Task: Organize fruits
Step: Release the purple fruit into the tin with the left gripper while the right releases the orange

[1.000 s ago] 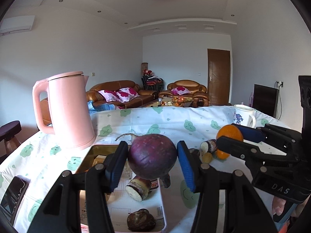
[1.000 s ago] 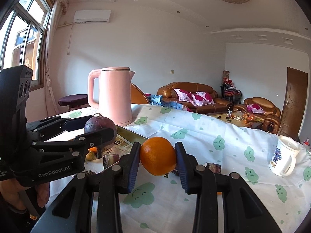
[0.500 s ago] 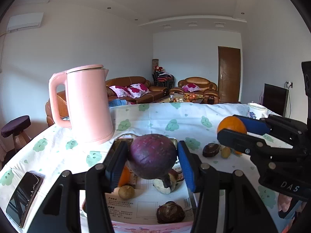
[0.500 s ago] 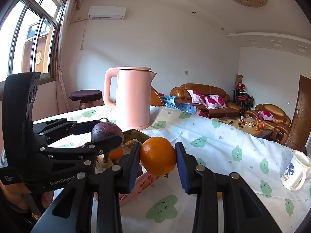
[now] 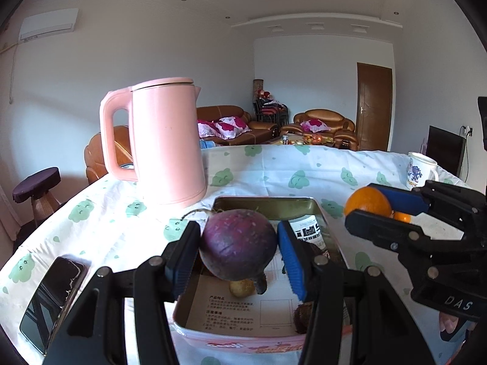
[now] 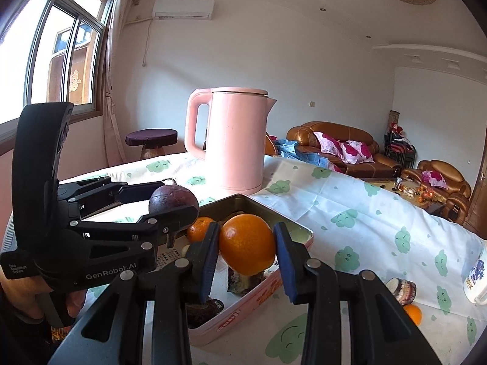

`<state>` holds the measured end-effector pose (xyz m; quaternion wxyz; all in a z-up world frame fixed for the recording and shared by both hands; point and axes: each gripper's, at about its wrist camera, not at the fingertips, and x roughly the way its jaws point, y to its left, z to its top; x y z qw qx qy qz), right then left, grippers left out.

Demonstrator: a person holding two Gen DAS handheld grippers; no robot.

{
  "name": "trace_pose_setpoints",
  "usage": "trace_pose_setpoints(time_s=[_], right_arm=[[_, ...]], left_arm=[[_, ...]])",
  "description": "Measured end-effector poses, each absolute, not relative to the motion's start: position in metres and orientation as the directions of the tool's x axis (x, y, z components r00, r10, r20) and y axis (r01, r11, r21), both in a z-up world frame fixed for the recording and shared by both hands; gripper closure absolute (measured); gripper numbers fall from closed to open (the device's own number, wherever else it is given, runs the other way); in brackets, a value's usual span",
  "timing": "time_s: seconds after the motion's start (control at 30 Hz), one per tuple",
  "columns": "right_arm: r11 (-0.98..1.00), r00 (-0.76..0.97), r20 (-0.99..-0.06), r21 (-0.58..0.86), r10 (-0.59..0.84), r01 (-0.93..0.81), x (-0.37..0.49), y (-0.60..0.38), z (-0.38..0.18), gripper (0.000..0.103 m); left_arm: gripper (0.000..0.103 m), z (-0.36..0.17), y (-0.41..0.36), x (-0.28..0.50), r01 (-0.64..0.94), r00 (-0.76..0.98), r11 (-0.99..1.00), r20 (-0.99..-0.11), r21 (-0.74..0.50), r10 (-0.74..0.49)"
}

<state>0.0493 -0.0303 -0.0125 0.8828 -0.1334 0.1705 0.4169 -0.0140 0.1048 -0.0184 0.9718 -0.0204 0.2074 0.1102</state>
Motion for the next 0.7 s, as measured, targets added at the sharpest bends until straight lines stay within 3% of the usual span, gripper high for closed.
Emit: trace_pose_setpoints(time_s=[0.7], right_arm=[[0.583,0.532,-0.527,-0.082,0.663,-0.808,0.056,-0.001,-0.039,0.065]], left_arm=[[0.049,-0.04,0.115,-0.001,-0.192,0.831,0.981,-0.534,-0.006,0.159]])
